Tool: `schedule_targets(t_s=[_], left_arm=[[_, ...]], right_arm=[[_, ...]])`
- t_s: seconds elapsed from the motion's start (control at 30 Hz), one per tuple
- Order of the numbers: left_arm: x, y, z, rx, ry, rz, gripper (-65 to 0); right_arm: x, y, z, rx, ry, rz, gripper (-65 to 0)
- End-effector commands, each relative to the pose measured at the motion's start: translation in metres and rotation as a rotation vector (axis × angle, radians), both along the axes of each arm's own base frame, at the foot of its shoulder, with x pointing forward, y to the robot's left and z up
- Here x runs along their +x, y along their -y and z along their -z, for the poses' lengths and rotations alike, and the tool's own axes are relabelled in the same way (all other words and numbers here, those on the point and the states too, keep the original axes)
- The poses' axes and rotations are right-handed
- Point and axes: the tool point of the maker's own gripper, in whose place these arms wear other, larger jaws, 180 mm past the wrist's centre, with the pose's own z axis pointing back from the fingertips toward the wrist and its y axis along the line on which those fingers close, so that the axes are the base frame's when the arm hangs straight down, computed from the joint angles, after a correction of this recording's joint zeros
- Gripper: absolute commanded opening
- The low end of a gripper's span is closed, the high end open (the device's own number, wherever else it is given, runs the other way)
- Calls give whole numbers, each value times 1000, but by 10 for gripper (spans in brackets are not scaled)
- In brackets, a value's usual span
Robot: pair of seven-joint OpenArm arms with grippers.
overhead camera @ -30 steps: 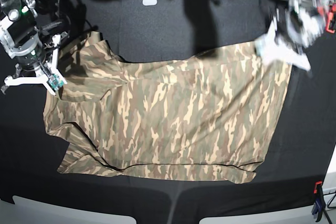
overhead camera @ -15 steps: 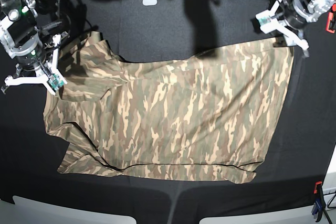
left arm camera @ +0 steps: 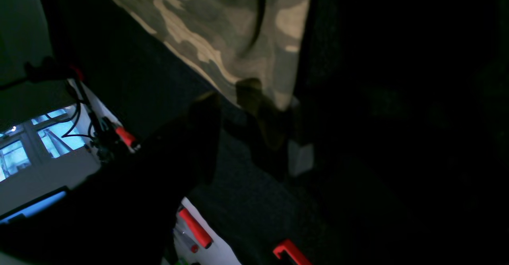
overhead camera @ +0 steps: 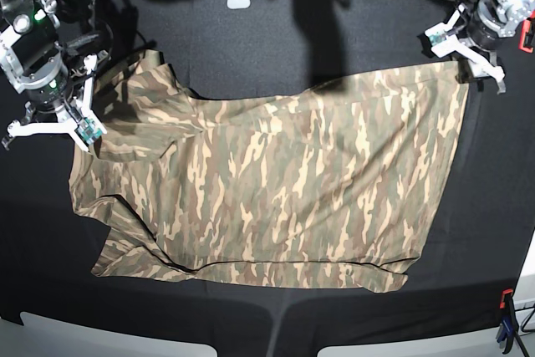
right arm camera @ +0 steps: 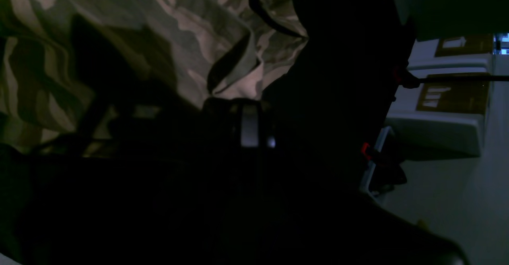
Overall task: Layout the t-shirt on the table in an organized manner, then fold the t-shirt properly
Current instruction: 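Drag the shirt edge with the left gripper away from the right gripper, then pull the shirt's shoulders apart with both grippers, smoothing it flat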
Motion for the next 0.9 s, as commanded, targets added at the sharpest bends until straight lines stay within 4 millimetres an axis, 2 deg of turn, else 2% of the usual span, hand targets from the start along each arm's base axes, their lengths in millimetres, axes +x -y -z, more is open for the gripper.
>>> schedule_targets(t_s=[0.0, 0.07, 0.2, 0.33, 0.4, 0.57, 0.77, 0.87], left_arm=[[2, -5, -4, 15, 5, 2, -406], [2, -4, -4, 10, 6, 6, -427], [3, 0, -5, -5, 11, 19, -555], [4, 13, -6, -60, 22, 66, -650], [4, 12, -6, -58, 21, 64, -650], [3, -9, -5, 28, 12, -14, -650], [17, -13, -20, 10, 126, -70, -650], [17, -23, -23, 55, 132, -126, -650]], right_arm=[[5, 2, -12, -26, 39, -10, -650], [5, 2, -12, -26, 39, -10, -650], [5, 2, -12, -26, 39, -9, -650], [5, 2, -12, -26, 38, -10, -650], [4, 1, -10, -13, 32, -12, -650], [1, -9, -4, 52, 8, -19, -650], [-1, -23, -5, 105, 22, -27, -650], [-6, -29, -7, 104, 16, -38, -650]])
